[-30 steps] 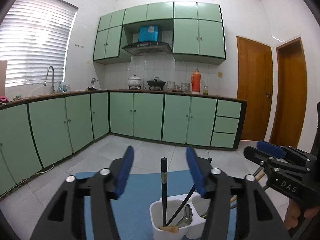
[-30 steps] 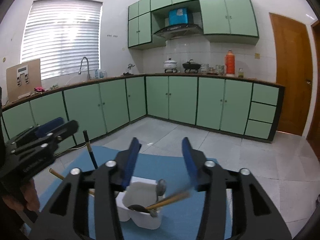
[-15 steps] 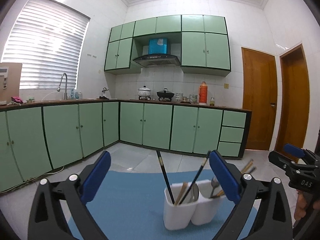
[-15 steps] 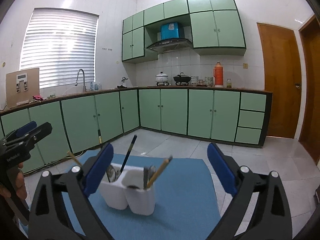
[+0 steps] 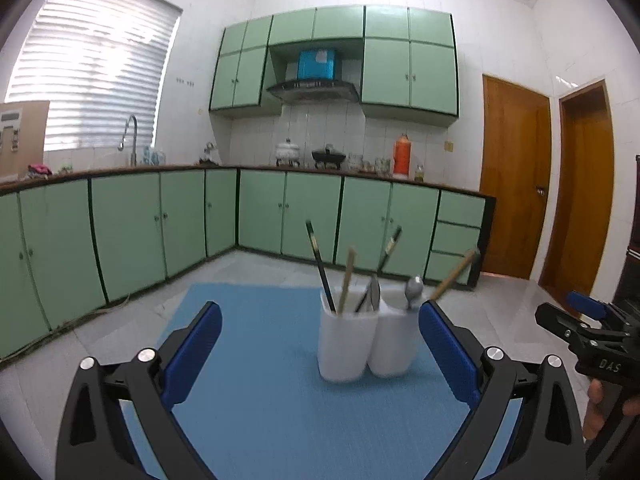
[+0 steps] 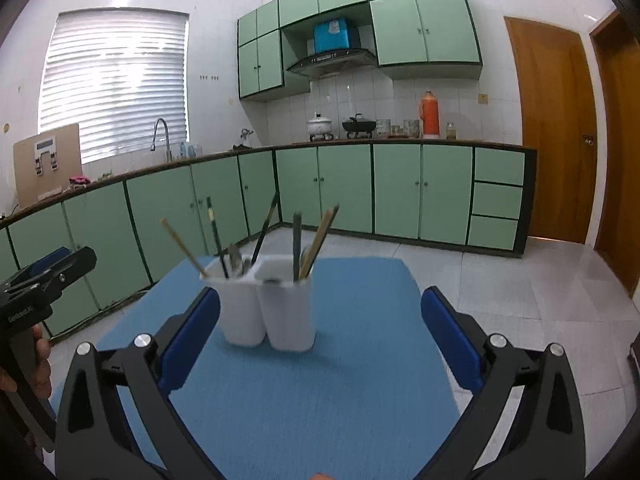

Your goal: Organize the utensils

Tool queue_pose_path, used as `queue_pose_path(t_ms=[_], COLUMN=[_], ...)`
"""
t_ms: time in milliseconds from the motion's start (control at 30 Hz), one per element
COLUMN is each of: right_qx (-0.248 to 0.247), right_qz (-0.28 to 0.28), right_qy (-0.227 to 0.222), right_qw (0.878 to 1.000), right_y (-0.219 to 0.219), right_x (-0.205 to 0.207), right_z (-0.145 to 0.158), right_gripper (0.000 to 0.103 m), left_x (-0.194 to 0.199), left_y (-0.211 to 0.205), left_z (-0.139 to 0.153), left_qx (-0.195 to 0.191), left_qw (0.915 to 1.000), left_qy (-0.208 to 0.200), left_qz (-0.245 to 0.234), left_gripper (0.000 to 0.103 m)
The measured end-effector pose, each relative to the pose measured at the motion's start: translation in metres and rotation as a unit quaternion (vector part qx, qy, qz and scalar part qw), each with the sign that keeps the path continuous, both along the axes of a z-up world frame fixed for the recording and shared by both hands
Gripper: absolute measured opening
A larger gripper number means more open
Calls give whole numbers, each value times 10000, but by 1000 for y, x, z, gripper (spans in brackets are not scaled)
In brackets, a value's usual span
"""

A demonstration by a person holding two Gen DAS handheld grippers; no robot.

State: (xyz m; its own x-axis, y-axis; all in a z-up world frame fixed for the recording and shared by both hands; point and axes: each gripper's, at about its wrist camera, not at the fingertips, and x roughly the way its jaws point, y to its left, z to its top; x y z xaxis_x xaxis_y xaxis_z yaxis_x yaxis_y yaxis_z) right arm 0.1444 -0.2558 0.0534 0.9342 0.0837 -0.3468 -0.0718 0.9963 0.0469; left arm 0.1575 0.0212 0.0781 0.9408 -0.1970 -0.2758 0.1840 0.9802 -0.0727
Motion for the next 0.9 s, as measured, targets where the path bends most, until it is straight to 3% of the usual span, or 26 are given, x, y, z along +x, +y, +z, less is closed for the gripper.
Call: queue_pose_path(t_ms=[533, 900], right_qx=[58, 58], right_qz=[274, 378], right_qy=[445, 275], right_qw=[9986, 9989], right_y=[22, 30], right_x=[-49, -76], right_z=[-35, -18], right_gripper=[98, 98], left_x=[-56, -89], left_y=[-11, -14], left_z=[-40, -31], left_qx=[337, 417], left_qw=[9985, 9988], left_qy=[430, 264], left_qz=[15, 18], left_gripper=[97, 97])
